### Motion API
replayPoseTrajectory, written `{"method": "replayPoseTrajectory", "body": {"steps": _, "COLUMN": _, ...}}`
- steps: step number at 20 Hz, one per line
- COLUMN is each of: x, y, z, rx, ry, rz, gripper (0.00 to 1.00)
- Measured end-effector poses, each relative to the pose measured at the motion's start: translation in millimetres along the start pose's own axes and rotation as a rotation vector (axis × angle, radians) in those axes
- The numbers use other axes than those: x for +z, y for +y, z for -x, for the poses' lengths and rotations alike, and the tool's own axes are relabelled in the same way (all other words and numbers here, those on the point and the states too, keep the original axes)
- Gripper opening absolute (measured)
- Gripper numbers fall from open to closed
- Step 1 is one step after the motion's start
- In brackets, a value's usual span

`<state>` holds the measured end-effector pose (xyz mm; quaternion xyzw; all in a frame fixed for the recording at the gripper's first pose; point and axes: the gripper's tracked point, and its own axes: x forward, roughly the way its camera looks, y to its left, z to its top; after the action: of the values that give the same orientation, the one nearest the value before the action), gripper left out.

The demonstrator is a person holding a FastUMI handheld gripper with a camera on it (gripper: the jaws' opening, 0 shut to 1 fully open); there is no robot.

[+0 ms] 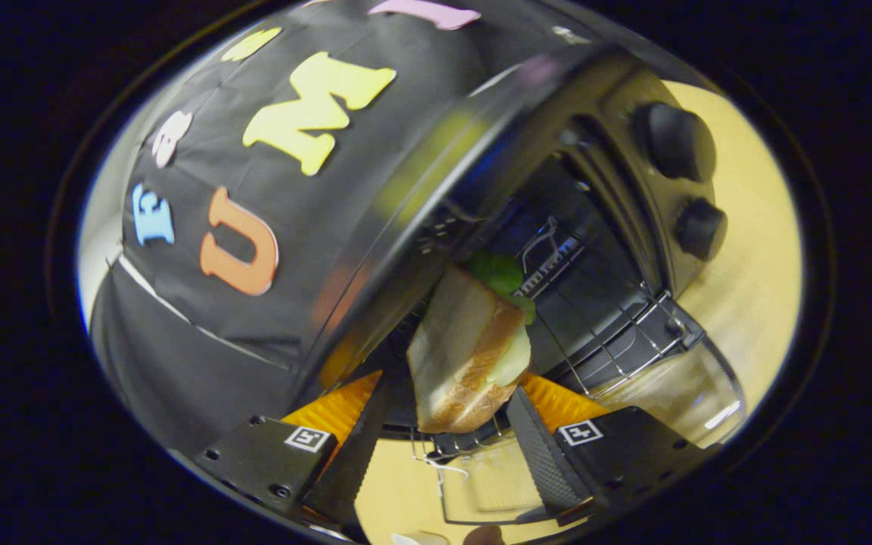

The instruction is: Open the toaster oven, put the food inside, and close the toaster oven door.

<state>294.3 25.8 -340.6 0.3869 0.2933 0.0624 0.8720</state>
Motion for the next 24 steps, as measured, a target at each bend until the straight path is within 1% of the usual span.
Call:
{"method": "replayPoseTrajectory", "body": {"steps": 2, "x": -4.3, "y": 3.7, "z": 5.2, "rx": -0.043, "ry": 0.033, "rz": 0.090, "gripper": 0.95}}
{"method": "replayPoseTrajectory", "body": {"steps": 4, "x": -11.2, "y": 5.4, "z": 9.6, "rx": -0.068, "ry": 0.067, "rz": 0.138, "gripper": 0.98}}
{"method": "replayPoseTrajectory", "body": {"steps": 10, "x": -22.6, "y": 0.6, "z": 29.6, "rx": -0.142, "ry": 0.133, "rz": 0.226, "gripper": 0.99}}
{"method": "replayPoseTrajectory", "body": {"steps": 12, "x": -25.7, "y": 0.5, "z": 38.5, "rx": -0.154, "ry": 0.142, "rz": 0.252, "gripper": 1.00}}
{"method": "replayPoseTrajectory", "body": {"steps": 15, "x": -23.2, "y": 8.3, "z": 64.1, "rx": -0.164, "ry": 0.125, "rz": 0.312, "gripper": 1.00}}
{"method": "replayPoseTrajectory", "body": {"steps": 20, "x": -27.7, "y": 13.5, "z": 121.4, "rx": -0.209, "ry": 0.074, "rz": 0.404, "gripper": 1.00}}
{"method": "replayPoseTrajectory", "body": {"steps": 24, "x": -33.8, "y": 9.8, "z": 168.6, "rx": -0.247, "ry": 0.026, "rz": 0.578, "gripper": 1.00}}
